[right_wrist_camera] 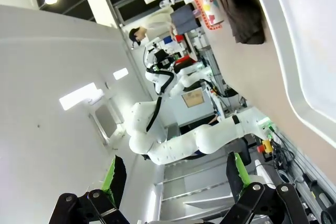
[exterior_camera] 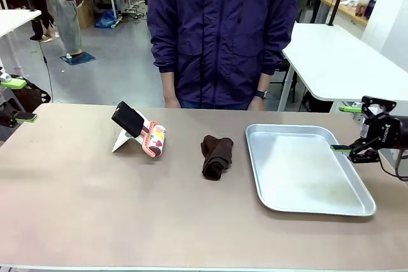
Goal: Clean the surface of the table.
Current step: Return the Lint Roller and towel to their original positions.
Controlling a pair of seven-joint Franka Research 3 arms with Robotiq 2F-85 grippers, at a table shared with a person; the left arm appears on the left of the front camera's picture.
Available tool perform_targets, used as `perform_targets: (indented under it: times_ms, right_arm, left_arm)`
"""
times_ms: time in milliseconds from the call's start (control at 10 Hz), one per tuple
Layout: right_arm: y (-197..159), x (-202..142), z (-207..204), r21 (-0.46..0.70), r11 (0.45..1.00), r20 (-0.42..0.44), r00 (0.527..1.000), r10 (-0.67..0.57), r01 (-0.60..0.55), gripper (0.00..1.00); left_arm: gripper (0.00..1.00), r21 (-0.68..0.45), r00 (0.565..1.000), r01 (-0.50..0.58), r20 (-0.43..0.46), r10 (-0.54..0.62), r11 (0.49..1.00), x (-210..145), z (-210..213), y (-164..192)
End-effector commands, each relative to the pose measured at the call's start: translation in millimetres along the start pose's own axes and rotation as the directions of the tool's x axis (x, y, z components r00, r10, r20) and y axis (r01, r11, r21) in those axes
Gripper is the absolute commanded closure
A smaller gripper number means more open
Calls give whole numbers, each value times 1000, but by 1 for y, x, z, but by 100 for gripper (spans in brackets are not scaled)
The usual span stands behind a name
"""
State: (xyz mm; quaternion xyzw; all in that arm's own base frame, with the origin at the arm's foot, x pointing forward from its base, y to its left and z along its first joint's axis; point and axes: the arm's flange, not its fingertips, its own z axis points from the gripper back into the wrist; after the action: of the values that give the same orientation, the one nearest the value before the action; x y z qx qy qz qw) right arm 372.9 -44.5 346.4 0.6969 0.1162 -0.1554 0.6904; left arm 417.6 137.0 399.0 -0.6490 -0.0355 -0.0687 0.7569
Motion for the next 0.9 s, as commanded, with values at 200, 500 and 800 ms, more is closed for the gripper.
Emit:
perform_targets:
  times_ms: [200, 500, 800]
  right_arm:
    - [4, 2, -1, -4, 1000, -11, 1000, -5, 5, 0]
    - [4, 2, -1, -4, 1000, -11, 1000, -5, 5, 0]
    - [4, 2, -1, -4, 1000, -11, 1000, -5, 5, 0]
  left_arm:
    - [0, -7, 1000, 8, 9, -8, 1000, -4, -1, -3]
    - [0, -7, 1000, 8, 9, -8, 1000, -4, -1, -3]
    - [0, -7, 1000, 8, 9, -8, 1000, -4, -1, -3]
